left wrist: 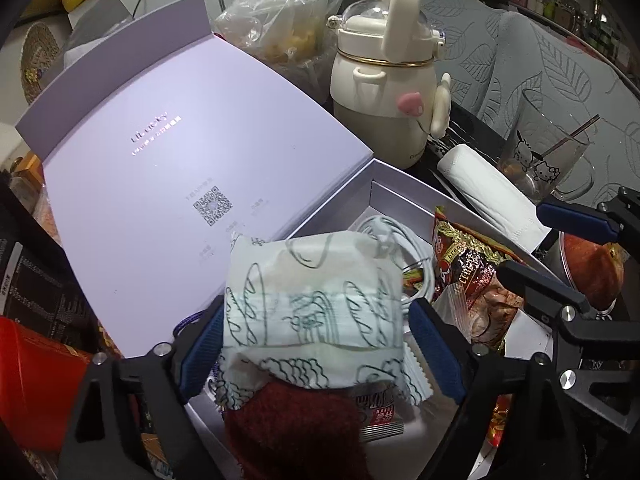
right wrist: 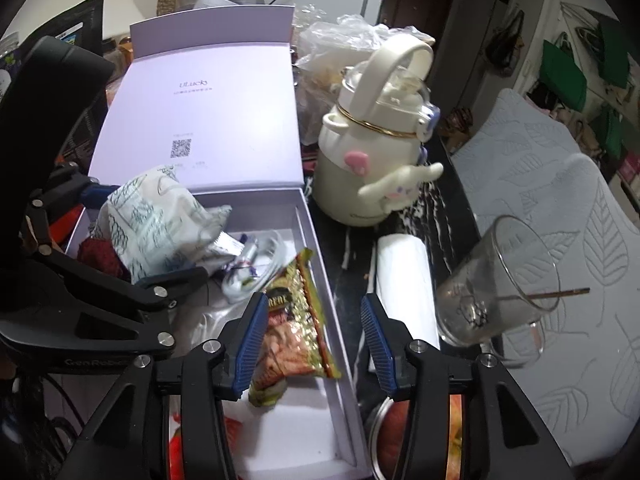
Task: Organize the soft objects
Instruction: 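Open both grippers to release the pouch and cable inside the box, then withdraw both open grippers from the box back over the table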
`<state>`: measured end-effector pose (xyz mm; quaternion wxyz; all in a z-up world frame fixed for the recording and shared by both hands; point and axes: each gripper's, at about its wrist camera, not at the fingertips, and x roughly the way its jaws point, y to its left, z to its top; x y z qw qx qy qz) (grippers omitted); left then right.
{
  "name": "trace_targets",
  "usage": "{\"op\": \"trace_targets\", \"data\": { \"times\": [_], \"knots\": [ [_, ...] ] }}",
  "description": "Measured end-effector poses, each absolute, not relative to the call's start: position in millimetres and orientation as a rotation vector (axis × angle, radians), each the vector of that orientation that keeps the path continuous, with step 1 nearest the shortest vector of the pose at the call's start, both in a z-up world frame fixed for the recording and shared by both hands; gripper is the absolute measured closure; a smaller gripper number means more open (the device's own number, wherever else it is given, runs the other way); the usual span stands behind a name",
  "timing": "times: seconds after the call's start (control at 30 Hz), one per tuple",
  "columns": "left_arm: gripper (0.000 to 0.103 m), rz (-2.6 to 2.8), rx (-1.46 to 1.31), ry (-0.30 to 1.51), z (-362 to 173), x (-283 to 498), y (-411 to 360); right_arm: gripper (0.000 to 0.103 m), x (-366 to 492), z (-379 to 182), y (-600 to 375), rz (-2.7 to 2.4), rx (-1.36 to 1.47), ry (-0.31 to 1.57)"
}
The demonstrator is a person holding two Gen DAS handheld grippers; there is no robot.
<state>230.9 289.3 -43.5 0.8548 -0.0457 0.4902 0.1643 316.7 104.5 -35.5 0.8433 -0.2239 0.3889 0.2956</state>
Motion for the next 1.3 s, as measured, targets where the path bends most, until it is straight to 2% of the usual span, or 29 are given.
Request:
{"op": "trace_targets", "data": {
  "times": [0.4,0.83,0.9,1.07,1.17,1.23,1.3],
  "knots": [
    [0.007,0.374,-0.105,0.99,-27.6,221.9,284.1,0.055,305.6,-21.9,93.5,0.616,-0.454,0.798],
    [0.007,0.426,-0.083,0.841,35.6,193.0,280.9,0.055,290.5,28.5,84.8,0.613,-0.393,0.692],
    [0.007,0.429,-0.068,0.816,47.3,187.6,277.0,0.051,287.0,40.1,82.8,0.611,-0.381,0.666],
    [0.007,0.435,-0.047,0.761,75.0,172.9,269.6,0.049,273.5,66.4,75.4,0.603,-0.361,0.606],
    [0.007,0.441,-0.028,0.725,91.9,161.6,263.4,0.041,261.7,82.4,67.5,0.596,-0.344,0.568],
    [0.007,0.453,-0.012,0.693,103.1,152.7,258.6,0.041,250.8,93.8,62.3,0.589,-0.339,0.54],
    [0.007,0.463,0.008,0.66,115.6,142.4,251.8,0.034,238.7,105.1,55.8,0.583,-0.33,0.509]
  ]
}}
